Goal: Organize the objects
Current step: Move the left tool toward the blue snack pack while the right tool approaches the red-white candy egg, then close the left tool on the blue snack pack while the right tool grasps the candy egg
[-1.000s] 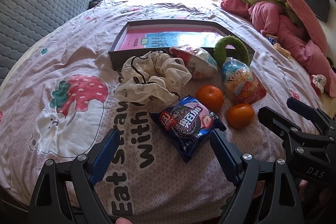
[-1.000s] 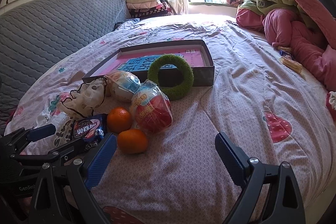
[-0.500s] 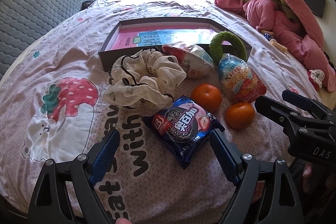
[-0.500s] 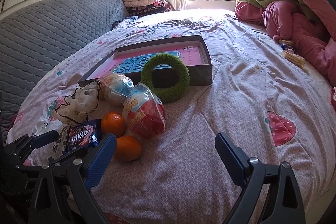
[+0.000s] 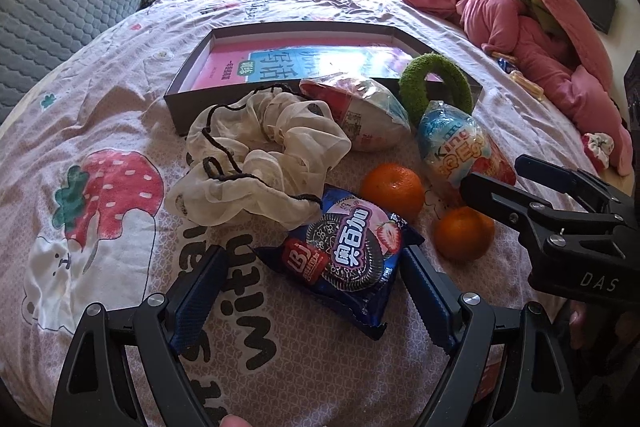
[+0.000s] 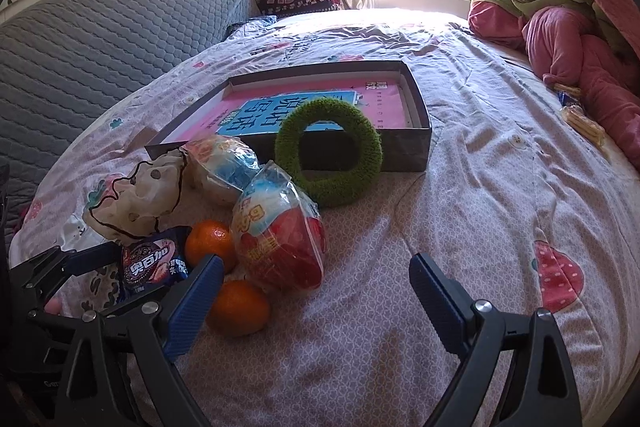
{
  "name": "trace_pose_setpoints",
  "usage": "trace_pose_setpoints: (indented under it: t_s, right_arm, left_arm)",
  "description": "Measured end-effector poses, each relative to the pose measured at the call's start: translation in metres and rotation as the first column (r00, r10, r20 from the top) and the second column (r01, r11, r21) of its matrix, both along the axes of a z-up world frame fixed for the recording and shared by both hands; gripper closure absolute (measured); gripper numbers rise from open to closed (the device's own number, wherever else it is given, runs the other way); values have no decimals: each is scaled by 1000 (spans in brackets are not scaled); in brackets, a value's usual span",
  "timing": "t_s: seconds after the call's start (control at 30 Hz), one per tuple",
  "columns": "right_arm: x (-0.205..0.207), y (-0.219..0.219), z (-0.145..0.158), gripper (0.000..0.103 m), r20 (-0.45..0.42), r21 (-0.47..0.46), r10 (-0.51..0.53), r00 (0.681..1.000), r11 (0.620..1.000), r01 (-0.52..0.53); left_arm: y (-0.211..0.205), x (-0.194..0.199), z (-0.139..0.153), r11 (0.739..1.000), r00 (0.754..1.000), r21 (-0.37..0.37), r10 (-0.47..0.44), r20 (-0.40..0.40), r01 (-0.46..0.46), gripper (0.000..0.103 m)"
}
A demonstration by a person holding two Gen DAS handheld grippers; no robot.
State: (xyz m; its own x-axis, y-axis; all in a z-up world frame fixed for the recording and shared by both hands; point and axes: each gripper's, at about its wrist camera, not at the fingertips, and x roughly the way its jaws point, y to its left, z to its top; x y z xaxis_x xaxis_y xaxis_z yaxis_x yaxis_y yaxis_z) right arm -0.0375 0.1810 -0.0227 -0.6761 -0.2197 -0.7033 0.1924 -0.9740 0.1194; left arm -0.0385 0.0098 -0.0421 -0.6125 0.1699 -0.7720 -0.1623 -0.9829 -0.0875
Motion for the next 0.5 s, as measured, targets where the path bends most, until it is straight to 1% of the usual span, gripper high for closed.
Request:
trace_pose_setpoints:
  t_s: [0.07,0.37,0.47,0.5]
  right_arm:
    - [-5,-2,-1,11,3,10,12,1000,1000,-12]
    - [-21,-14,-6,25,24,49,69,997,996,-70]
    - [-23,-22,-7,33,24,63,93,995,994,-95]
    - [-24,-23,-7,38,26,55,101,995,993,-103]
  left_arm:
    - [1,-3,-1,1000,1000,-2,-2,5,2,15]
    - [0,-17,-5,1000,1000,10,-6,22,6,15]
    - [0,-20,-6,1000,1000,12,-4,21,4,15]
    - [1,-20,-6,1000,1000,8,-4,19,4,15]
